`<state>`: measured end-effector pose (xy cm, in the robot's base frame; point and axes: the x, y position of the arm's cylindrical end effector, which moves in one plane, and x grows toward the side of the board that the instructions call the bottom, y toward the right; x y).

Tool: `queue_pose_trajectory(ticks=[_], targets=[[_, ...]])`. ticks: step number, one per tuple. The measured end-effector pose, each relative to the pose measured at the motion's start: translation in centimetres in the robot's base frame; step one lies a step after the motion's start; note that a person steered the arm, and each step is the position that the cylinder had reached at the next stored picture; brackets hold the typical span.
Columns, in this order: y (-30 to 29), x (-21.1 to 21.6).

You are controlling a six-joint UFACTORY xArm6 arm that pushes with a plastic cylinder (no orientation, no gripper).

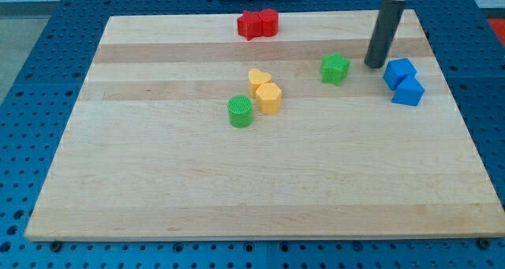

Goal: Push the green star diagonally right to the red circle

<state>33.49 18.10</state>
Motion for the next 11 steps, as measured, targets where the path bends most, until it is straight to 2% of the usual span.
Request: queue_pose_trajectory(ticks=[1,3,5,6,8,11], targets=[[-1.0,0.1],[-2.2,3.8],[-8.5,7.5],[-9.1,6.8],[-8.6,2.6],[-3.1,1.4]])
